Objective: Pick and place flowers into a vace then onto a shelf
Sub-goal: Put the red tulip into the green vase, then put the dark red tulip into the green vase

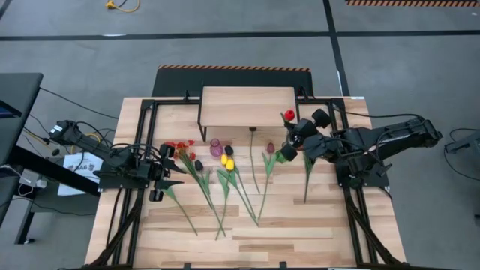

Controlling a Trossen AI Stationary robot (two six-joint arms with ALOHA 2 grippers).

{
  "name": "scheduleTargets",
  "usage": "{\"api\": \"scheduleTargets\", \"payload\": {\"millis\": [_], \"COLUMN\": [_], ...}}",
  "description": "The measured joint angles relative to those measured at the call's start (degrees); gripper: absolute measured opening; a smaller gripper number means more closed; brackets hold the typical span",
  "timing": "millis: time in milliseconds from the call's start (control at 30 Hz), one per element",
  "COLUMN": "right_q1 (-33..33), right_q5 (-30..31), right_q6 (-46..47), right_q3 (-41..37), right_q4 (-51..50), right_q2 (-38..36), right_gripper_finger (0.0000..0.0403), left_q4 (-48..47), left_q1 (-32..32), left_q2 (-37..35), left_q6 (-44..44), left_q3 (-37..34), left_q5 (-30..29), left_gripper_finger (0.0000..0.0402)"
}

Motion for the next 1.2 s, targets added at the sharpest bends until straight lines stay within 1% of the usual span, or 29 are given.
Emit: {"api": "scheduleTargets", "payload": {"millis": [100, 333, 467, 567, 733, 833, 967, 1033, 1200], "right_q1": [0.0, 0.0, 0.0, 0.0, 0.0, 0.0, 0.3, 1.0, 4.4], "right_q5": [0.0, -2.2, -7.0, -8.8, -15.6, -21.7, -28.5, -30.1, -30.4], "right_q6": [0.1, 0.1, 0.1, 1.6, 6.7, 9.7, 13.7, 15.6, 20.2], "right_q3": [0.0, 0.0, 0.0, 0.0, 0.0, 0.0, 0.0, 0.0, 0.0], "right_q4": [-0.9, -3.5, -5.2, -7.1, -11.0, -12.0, -12.1, -12.1, -11.9], "right_q2": [0.0, 0.0, 0.0, 0.0, 0.0, 0.0, 0.0, 0.0, 0.0], "right_gripper_finger": [0.0025, 0.0105, 0.0141, 0.0158, 0.0166, 0.0163, 0.0154, 0.0149, 0.0138], "left_q4": [0.0, 0.0, 0.0, 0.0, 0.0, 0.0, 0.0, 0.0, 0.0], "left_q1": [0.0, 0.0, 0.0, 0.0, 0.0, 0.0, 0.0, 0.0, 0.0], "left_q2": [0.0, 0.0, 0.0, 0.0, 0.0, 0.0, 0.0, 0.0, 0.0], "left_q6": [0.0, 0.0, 0.0, 0.0, 0.0, 0.0, 0.0, 0.0, 0.0], "left_q3": [0.0, 0.0, 0.0, 0.0, 0.0, 0.0, 0.0, 0.0, 0.0], "left_q5": [0.0, 0.0, 0.0, 0.0, 0.0, 0.0, 0.0, 0.0, 0.0], "left_gripper_finger": [0.0126, 0.0126, 0.0126, 0.0126, 0.0126, 0.0126, 0.0126, 0.0126, 0.0126]}}
